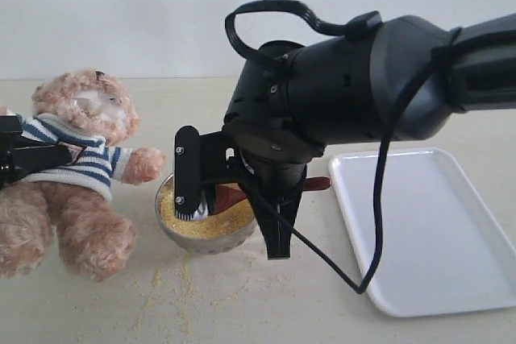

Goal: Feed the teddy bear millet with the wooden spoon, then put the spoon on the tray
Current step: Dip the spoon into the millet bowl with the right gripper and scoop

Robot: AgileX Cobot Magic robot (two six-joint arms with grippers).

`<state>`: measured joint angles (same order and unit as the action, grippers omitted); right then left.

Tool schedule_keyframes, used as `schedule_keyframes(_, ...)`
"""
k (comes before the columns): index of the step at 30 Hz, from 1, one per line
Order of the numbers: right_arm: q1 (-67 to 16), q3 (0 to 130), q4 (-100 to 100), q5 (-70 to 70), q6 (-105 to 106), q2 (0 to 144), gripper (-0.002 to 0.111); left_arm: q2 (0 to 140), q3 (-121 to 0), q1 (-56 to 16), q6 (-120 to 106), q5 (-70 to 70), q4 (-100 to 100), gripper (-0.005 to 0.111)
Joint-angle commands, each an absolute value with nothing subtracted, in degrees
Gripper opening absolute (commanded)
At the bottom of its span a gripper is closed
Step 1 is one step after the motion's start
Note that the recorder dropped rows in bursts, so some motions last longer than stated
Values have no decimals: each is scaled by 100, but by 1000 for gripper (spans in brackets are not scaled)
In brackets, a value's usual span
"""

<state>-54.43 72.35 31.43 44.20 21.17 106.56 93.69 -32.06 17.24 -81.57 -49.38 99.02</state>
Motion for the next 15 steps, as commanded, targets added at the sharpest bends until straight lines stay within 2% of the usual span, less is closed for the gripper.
schedule_keyframes(1, -5440, 7247, 3215, 4329, 2085, 10721, 0, 9342, -3217, 1689, -8189, -5027, 9995, 5)
schedule_keyframes(8, -5696, 7247, 4452, 4205, 1685, 10746, 0, 9342, -3217, 1689, -8189, -5027, 9995, 5)
schedule_keyframes(15, -5934, 7247, 5656, 4982, 1311, 11126, 0, 9342, -3227, 1689, -8189, -5026, 9995, 5)
